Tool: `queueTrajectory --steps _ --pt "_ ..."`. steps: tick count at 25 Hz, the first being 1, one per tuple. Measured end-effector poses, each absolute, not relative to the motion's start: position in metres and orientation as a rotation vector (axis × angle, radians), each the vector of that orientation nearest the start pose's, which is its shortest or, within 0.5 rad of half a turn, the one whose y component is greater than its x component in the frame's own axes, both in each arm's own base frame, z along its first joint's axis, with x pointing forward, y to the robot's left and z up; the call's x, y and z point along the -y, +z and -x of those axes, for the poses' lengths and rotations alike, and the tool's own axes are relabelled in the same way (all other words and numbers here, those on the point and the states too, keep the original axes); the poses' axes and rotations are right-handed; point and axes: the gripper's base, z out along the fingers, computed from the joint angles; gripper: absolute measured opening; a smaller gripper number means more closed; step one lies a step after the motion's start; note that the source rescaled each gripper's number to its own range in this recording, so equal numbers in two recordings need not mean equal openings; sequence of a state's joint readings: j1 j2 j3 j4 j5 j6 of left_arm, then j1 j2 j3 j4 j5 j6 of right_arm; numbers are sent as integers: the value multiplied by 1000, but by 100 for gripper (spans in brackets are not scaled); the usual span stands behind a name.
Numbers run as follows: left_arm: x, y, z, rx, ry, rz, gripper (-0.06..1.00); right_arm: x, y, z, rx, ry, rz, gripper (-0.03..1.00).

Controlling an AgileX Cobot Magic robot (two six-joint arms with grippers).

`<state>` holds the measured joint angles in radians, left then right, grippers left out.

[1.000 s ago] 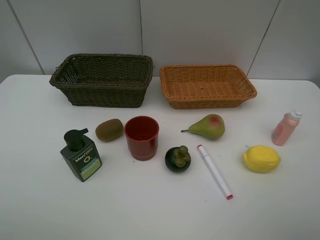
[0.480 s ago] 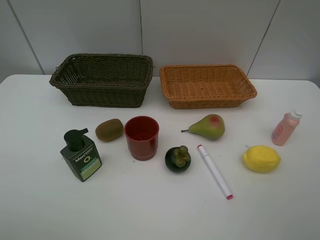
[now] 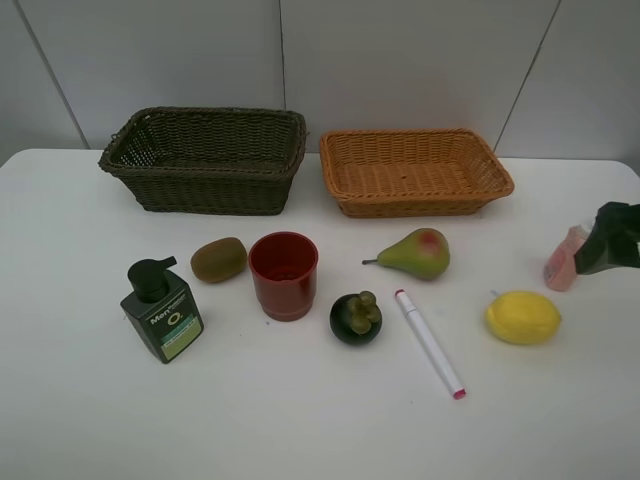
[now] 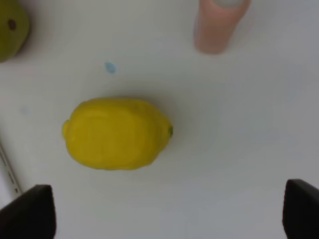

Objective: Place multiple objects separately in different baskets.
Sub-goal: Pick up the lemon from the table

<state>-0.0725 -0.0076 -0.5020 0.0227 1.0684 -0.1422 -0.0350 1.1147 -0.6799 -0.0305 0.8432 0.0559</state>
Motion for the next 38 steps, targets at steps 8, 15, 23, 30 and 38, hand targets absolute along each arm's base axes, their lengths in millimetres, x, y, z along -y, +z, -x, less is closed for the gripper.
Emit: queueTrajectory --steps 8,15,23,30,38 --pt "-2 277 6 -2043 -107 72 100 0 210 -216 -2839 6 -70 99" --pt "-2 277 6 -2043 -107 72 100 -30 183 -227 -2918 -8 164 99" --pt "-2 277 6 -2043 -107 72 100 -43 177 -228 -2875 -200 571 99" --pt "-2 277 6 -2043 -107 72 100 -47 177 -228 -2746 -288 1060 99" --pt "-2 277 6 -2043 -107 72 100 -53 176 -226 -2539 -227 1547 99"
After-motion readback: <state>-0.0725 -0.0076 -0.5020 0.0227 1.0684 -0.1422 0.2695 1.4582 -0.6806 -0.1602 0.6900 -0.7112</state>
